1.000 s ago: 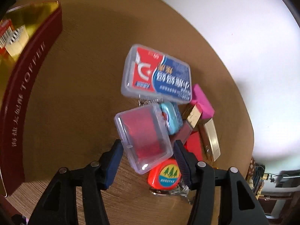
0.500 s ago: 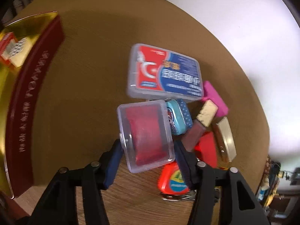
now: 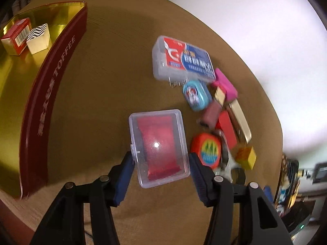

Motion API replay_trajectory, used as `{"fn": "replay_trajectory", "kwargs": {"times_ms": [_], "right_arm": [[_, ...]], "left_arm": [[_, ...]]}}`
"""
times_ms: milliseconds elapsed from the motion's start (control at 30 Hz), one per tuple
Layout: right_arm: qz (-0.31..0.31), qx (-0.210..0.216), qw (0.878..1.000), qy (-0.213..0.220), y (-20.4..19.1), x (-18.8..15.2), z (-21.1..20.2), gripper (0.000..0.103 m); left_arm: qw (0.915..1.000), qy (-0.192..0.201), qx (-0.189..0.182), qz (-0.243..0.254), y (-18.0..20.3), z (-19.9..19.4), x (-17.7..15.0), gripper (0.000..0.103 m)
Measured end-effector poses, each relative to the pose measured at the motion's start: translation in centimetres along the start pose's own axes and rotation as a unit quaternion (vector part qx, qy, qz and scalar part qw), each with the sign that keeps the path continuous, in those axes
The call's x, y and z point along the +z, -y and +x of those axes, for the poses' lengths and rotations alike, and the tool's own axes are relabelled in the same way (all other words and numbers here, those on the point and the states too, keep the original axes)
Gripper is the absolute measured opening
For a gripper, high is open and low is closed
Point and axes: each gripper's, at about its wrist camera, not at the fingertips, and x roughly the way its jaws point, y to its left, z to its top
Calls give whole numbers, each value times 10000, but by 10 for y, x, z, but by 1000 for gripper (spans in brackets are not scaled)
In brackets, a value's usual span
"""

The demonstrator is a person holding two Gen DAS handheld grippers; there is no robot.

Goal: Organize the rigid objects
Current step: 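Lift the clear box with the left gripper while the right gripper grasps the metal clip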

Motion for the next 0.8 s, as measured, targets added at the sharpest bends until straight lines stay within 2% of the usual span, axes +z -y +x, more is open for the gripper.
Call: {"fn": "replay_trajectory", "kwargs": {"times_ms": [167,200,400,467,500,533,667,733,800], "right_arm": [[-846,498,9939,-493,-36,9,17,94],[-1008,576,9917,-557,-42,12,20,94],[-1871,1030,9715,-1033,-80,25,34,85],[-2118,1015,9635,-1286,-92,23,48,71],[-2210,971,9598,-1431,-95,21,57,53],[-2325,854,9540,-1690,-98,19,71,47],[-2517,658,9399,-2211,-99,13,100,40],[-2562,580,9326,-2476,-99,10,111,28],[-2638,316,9262,-2676,-99,7,118,20]], "left_arm": [[9994,-103,-108,313,2,-6,-33,55],[9993,-108,-136,335,-3,-8,-25,55],[9983,-191,-303,461,-22,-33,-36,56],[9982,-175,-323,476,-24,-35,-39,56],[9981,-177,-340,484,-29,-39,-39,56],[9979,-179,-356,502,-34,-44,-38,56],[9976,-157,-395,544,-45,-59,-40,56],[9976,-152,-388,553,-46,-60,-40,56],[9979,-141,-391,491,-40,-50,-38,56]]}}
